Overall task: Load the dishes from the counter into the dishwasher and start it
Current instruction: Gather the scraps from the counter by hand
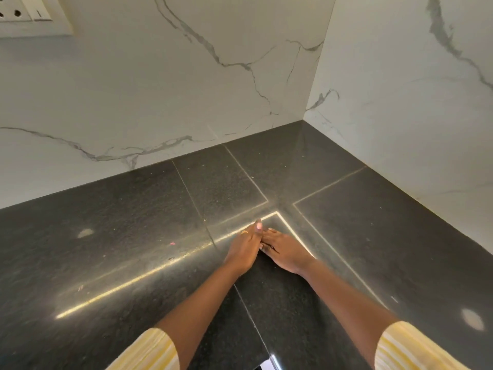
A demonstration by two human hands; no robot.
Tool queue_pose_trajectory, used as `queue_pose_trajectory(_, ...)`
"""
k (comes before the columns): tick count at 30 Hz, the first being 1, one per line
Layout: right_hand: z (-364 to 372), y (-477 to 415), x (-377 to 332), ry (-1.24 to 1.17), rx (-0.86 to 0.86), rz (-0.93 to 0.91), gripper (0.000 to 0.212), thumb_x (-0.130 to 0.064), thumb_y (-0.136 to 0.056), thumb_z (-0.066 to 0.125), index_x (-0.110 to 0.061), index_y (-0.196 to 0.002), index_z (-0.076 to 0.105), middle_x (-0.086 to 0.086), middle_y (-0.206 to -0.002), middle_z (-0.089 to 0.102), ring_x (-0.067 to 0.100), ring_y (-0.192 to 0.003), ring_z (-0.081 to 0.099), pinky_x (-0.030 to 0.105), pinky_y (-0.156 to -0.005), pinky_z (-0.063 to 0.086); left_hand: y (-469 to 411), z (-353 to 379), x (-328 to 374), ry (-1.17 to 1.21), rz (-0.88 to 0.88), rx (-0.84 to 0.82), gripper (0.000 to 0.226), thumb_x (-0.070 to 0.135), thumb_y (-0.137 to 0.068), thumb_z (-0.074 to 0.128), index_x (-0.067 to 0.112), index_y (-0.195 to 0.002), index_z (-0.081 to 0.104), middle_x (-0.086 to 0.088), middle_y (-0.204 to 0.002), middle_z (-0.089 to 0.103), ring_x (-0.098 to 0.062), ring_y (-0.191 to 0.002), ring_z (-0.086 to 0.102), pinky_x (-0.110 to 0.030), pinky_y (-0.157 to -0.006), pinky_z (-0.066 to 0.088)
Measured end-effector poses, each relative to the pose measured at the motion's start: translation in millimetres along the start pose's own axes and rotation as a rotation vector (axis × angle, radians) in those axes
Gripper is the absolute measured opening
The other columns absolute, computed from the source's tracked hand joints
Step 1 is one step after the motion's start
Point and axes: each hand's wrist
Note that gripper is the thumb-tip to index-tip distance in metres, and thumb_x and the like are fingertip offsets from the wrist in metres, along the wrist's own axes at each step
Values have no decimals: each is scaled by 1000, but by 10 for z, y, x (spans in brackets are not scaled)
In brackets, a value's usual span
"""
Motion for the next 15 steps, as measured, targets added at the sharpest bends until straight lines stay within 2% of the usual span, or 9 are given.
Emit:
queue_pose_trajectory(2,33,157,-46,57,-37,4,50,-47,-99,22,-30,-146,25,-9,-153,24,12,-143,18,32,-117,19,163,69,-107,-64,38,-25,57,49,-98,17,23,-147,28,0,-152,29,-15,-141,23,-30,-114,18)
queue_pose_trajectory(4,64,335,-139,93,-62,-23,72,-62,-85,4,-30,-146,25,-8,-153,23,12,-143,17,26,-115,17,338,146,-194,-109,57,-28,52,43,-100,19,23,-148,24,-1,-154,24,-13,-143,17,-32,-117,16)
queue_pose_trajectory(6,128,495,-189,93,-77,-71,89,-66,-73,-7,-28,-146,27,-8,-153,23,13,-143,18,23,-115,14,518,211,-248,-112,51,-18,50,40,-101,21,23,-148,23,-2,-154,24,-13,-144,15,-31,-117,16)
queue_pose_trajectory(8,225,634,-228,101,-60,-109,76,-65,-84,3,-28,-146,27,-7,-154,22,14,-143,18,21,-115,11,715,238,-265,-91,40,-17,48,37,-102,24,22,-147,24,-2,-154,25,-12,-143,18,-27,-116,15)
queue_pose_trajectory(10,293,790,-286,92,-43,-150,51,-45,-99,22,-27,-146,22,-8,-154,16,9,-143,12,18,-116,4,894,216,-264,-42,18,-38,46,36,-101,27,21,-146,29,1,-152,30,-11,-141,24,-21,-112,16)
queue_pose_trajectory(11,327,865,-308,93,-42,-178,46,-35,-102,27,-25,-147,21,-10,-153,12,5,-141,8,16,-115,1,981,201,-245,2,0,-49,46,38,-101,29,22,-143,34,3,-149,34,-10,-139,28,-19,-110,17)
queue_pose_trajectory(13,381,988,-337,41,-34,-225,44,-28,-102,30,-26,-146,24,-15,-150,12,-2,-138,7,12,-113,0,1144,148,-185,240,-97,-5,43,46,-97,36,24,-131,50,5,-139,46,-9,-129,42,-19,-105,24)
queue_pose_trajectory(15,409,1097,-382,-239,14,-153,40,-26,-101,35,-28,-141,36,-14,-147,32,-5,-136,24,13,-112,16,1365,85,-102,620,-211,106,40,44,-97,38,18,-116,61,0,-121,61,-12,-111,55,-24,-100,36)
Point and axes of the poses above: each hand's wrist, its own y-axis away from the middle knuckle, its own z-axis out of the palm, x = y × z
